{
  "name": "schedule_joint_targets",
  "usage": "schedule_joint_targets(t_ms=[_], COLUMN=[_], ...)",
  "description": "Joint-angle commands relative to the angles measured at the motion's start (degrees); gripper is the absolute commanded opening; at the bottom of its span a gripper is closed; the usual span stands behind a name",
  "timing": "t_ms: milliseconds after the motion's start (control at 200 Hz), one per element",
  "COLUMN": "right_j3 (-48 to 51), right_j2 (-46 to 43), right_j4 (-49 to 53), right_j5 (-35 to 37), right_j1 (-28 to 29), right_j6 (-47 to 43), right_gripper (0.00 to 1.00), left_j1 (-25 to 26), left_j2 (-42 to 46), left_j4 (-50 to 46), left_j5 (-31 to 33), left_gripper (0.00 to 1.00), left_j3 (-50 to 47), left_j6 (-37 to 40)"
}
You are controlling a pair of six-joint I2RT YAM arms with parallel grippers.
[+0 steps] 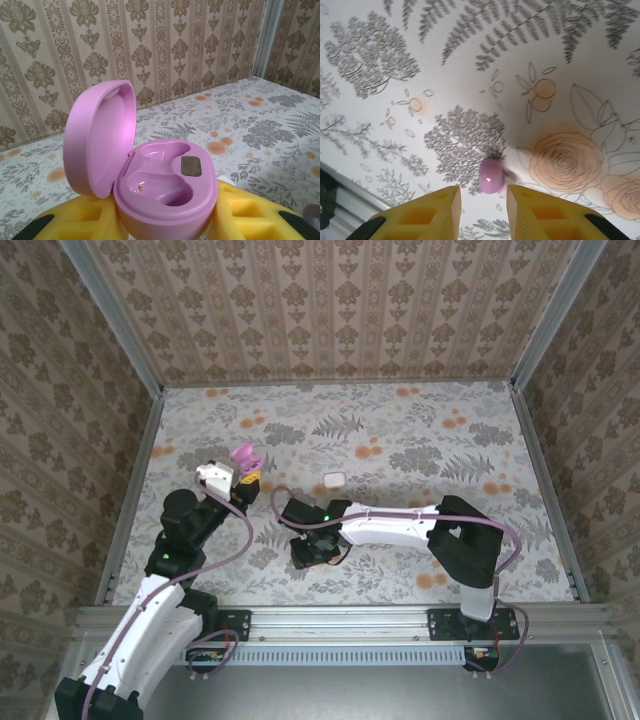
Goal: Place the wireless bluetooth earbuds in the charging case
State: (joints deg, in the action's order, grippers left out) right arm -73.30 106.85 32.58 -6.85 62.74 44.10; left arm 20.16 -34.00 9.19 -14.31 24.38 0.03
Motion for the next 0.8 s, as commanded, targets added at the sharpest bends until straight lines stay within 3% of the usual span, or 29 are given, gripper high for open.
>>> schedule_joint_targets(t_ms=[0, 795], right_j3=[-0.4, -4.45], right_j2=[-0.38, 6.04], right_j4=[2.17, 5.55], right_j5=[-1.34, -1.35], right_j1=[0.86, 1.18], right_j6=[1.06, 1.32], right_gripper=[0.33, 0.33], left_j1=[-0.04, -0.04], left_j2=[0.76, 0.69], left_j4=[0.33, 0.39], left_j5=[0.68, 0.32], left_gripper=[0.37, 0.37], left_j3=[-0.22, -0.3], left_j6=[0.09, 0.09])
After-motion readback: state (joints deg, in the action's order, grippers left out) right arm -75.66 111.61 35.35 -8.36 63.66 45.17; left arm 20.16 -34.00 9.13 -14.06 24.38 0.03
